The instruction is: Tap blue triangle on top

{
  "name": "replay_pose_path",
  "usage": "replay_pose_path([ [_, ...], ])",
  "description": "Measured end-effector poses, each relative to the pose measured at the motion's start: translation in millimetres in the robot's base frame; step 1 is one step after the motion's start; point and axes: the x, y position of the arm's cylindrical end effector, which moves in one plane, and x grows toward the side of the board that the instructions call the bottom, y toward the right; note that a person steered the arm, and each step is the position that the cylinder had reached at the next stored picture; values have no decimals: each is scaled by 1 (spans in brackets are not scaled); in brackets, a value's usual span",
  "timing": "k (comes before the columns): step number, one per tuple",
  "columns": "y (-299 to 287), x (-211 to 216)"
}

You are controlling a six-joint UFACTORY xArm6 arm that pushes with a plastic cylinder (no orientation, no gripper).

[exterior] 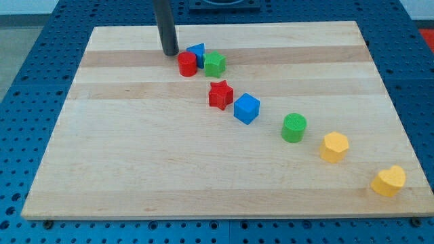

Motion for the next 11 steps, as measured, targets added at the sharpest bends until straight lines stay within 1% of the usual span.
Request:
replay_pose_path([
  [3,100,-1],
  [4,117,-8],
  [5,113,-30],
  [6,102,-28],
  [8,82,-2],
  [9,74,-3],
  [11,38,-3],
])
